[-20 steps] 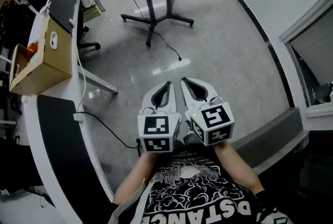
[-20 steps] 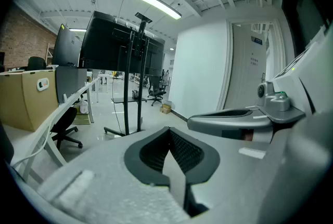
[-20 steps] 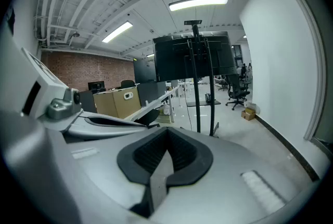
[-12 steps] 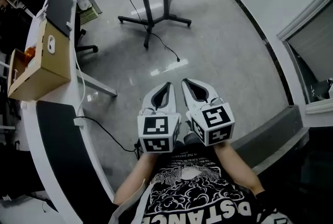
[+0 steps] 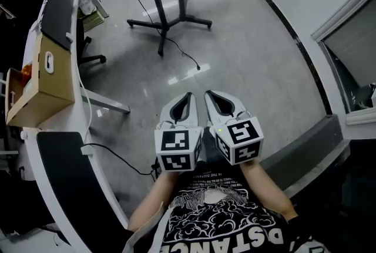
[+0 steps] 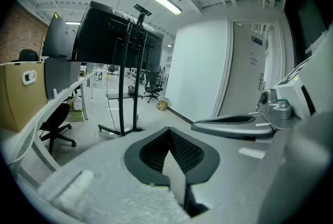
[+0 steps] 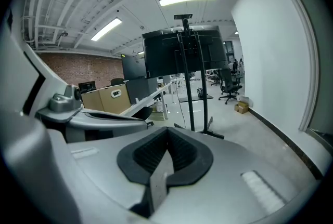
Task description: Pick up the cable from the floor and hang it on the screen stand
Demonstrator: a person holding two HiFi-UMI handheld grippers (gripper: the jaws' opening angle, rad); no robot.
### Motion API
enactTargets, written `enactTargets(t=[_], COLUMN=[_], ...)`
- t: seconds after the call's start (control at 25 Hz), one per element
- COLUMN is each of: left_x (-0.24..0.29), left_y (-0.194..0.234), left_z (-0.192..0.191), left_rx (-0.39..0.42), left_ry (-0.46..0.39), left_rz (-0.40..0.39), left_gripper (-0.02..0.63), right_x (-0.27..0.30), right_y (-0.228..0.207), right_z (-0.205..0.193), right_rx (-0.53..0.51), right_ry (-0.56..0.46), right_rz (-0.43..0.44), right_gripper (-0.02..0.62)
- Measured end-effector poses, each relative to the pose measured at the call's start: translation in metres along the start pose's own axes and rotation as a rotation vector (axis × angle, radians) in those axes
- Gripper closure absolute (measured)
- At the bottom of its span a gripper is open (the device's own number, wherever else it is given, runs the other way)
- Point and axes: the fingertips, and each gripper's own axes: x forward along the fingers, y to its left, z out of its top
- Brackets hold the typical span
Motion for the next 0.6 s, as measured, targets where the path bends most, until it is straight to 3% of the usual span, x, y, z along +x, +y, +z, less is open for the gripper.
enactTargets(t=[0.6], left_x=[0.130], left_y=[0.028], left_z=[0.024], left_rx=[-0.030], left_ry=[0.080], left_rz=[0.031], left_gripper=[0.607], right_x=[0.103], right_y=[-0.091], right_z=[0.016], right_rx=[0.028], right_ry=[0.066], right_rz=[0.050], right_gripper=[0.591])
